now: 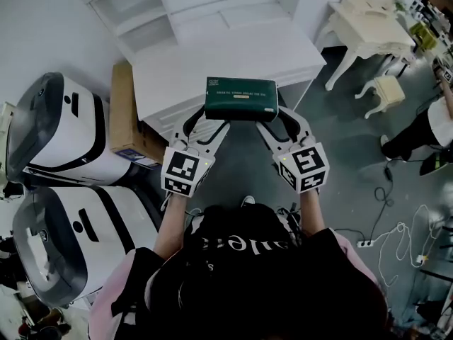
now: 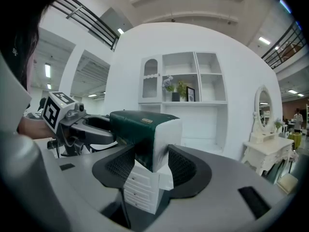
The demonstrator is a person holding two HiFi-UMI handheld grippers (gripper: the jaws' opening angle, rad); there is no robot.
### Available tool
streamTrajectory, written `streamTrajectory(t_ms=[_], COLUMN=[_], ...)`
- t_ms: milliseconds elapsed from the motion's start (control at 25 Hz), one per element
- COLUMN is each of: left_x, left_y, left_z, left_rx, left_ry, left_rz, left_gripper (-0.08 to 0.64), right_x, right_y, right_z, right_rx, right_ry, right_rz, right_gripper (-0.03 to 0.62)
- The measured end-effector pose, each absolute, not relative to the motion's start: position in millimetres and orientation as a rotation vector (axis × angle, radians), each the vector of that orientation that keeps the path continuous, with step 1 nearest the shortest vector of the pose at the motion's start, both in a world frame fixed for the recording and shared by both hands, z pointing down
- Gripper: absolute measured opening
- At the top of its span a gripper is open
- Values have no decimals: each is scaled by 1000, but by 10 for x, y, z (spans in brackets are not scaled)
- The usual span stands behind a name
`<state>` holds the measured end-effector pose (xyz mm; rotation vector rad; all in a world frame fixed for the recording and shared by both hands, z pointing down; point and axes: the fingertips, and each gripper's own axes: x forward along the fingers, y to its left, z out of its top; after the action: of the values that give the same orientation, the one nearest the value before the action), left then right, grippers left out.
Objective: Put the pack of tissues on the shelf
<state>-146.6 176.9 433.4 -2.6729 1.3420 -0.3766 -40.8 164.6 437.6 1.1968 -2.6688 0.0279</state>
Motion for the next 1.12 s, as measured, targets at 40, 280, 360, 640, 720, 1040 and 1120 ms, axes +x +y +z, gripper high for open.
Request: streamTrajectory(t_ms=[40, 280, 360, 640, 720, 1040, 1120], left_x=[-1441, -1326, -1281, -1088, -1088, -931, -908], left_y=[1761, 1751, 1746, 1710, 1653, 1168, 959], left_z=[4346, 4386, 4401, 4471, 4494, 4526, 4548], left_rx=[-2672, -2654, -2652, -2665, -2668, -2691, -2695], left_ry=[1350, 1385, 1403, 1394, 1393, 1335, 1326], left_rz=[-377, -374, -372, -425, -438, -441, -431], left_gripper=[258, 258, 258, 258, 258, 258, 258], right_x=[-380, -259, -213, -39, -40, 127, 165], right_y=[1638, 1604, 1593, 1534, 1484, 1056, 868], right_z=[4387, 4417, 4429, 4508, 4522, 4535, 4540], right_rx=[1193, 1163, 1153, 1142, 1150, 1215, 1233], right_ry=[-2671, -2688, -2691, -2705, -2710, -2691, -2683], right_rz=[32, 32, 32, 70, 78, 98, 98], right_gripper=[239, 239, 239, 239, 239, 239, 239])
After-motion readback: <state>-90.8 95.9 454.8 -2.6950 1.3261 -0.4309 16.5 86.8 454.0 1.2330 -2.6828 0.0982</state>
